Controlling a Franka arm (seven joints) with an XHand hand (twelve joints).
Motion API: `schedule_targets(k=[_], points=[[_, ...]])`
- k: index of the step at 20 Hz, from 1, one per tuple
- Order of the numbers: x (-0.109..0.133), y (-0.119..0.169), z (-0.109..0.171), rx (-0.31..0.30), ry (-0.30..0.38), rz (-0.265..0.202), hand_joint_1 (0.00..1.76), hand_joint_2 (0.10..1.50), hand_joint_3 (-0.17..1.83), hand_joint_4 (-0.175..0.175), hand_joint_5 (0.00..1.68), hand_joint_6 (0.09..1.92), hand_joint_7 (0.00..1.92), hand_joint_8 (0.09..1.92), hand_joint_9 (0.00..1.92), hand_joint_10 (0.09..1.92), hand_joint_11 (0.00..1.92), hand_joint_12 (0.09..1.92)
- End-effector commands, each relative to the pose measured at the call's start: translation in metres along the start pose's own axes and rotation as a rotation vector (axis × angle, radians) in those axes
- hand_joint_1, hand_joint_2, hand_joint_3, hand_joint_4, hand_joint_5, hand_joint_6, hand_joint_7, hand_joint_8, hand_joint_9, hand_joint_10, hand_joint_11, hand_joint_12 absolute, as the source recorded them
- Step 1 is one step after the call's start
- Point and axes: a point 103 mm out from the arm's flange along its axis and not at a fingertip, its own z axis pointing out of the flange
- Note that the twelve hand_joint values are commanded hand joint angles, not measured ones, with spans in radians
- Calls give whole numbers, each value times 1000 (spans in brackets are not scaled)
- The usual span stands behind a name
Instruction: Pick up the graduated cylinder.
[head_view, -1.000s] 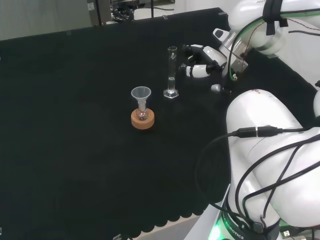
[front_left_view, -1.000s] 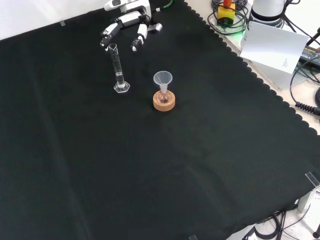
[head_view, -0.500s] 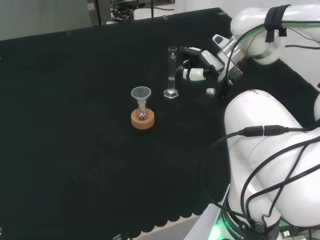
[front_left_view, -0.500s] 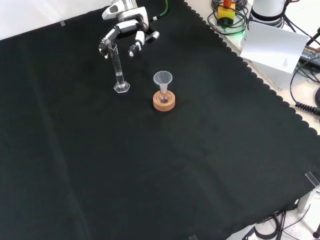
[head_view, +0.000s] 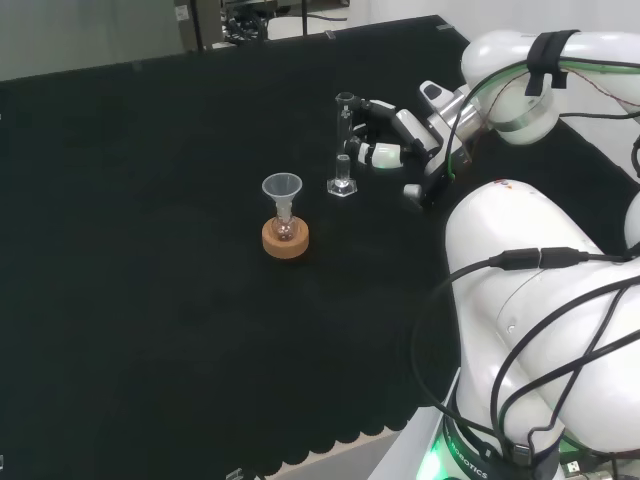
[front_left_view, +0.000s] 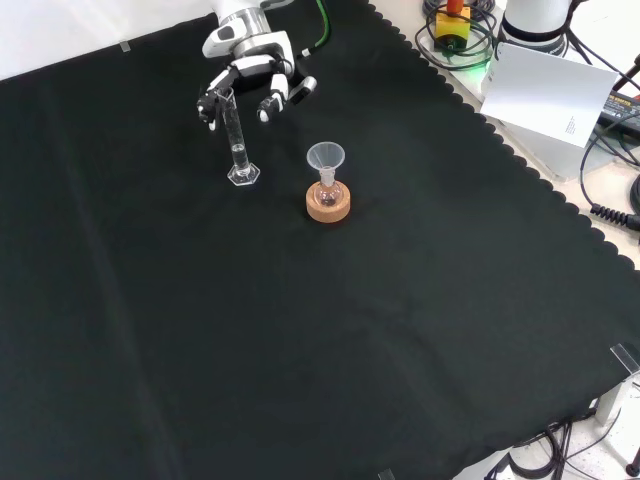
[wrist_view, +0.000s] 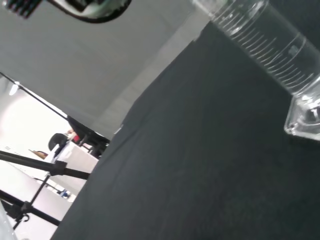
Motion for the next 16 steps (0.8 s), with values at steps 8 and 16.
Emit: schedule_targets(k=[8,16], points=[[1,11,17,-31,59,-25,955,659,600,4,495,87,498,527,719,451,506,1229],[-2,14,18,-46,95,-20,1024,679,608,6,625,87,574,519,820,405,606,1167]])
